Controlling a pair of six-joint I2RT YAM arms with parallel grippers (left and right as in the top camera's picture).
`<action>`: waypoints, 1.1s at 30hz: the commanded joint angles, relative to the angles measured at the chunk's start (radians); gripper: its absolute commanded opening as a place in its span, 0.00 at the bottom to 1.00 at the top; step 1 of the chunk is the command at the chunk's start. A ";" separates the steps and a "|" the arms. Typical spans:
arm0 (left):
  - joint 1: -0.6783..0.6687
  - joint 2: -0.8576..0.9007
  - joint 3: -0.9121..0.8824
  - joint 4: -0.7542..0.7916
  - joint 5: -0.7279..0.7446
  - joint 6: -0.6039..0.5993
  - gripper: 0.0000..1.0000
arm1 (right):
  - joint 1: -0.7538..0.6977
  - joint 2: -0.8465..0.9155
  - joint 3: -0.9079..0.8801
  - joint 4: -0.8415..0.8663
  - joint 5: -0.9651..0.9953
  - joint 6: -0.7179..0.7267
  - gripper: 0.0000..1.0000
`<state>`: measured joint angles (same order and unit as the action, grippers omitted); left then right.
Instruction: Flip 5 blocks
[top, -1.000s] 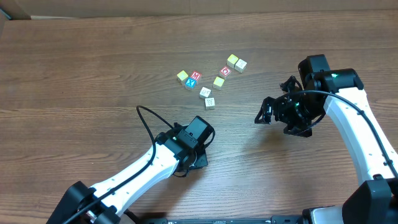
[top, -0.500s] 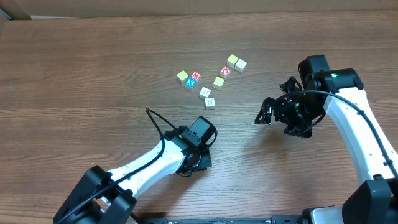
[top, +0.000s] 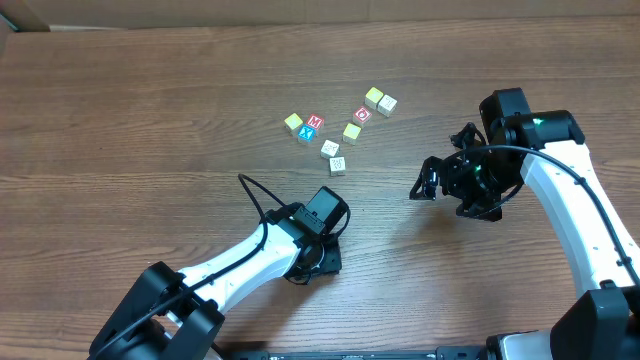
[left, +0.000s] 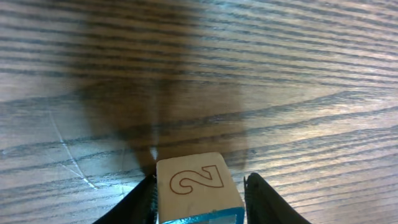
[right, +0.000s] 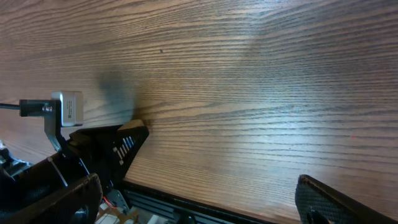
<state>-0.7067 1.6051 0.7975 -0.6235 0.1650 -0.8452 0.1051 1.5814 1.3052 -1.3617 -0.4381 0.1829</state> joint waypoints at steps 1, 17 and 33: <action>-0.002 0.013 0.043 -0.015 -0.014 0.057 0.40 | -0.003 -0.006 0.025 0.003 -0.001 -0.008 1.00; 0.093 0.013 0.336 -0.144 -0.171 0.161 0.87 | -0.003 -0.006 0.025 0.021 0.000 -0.008 1.00; 0.183 0.417 0.692 -0.201 -0.060 0.300 0.75 | -0.008 -0.006 0.025 0.055 0.045 -0.008 1.00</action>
<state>-0.5194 1.9549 1.4113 -0.8074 0.0902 -0.5797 0.1047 1.5814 1.3056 -1.3094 -0.4133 0.1829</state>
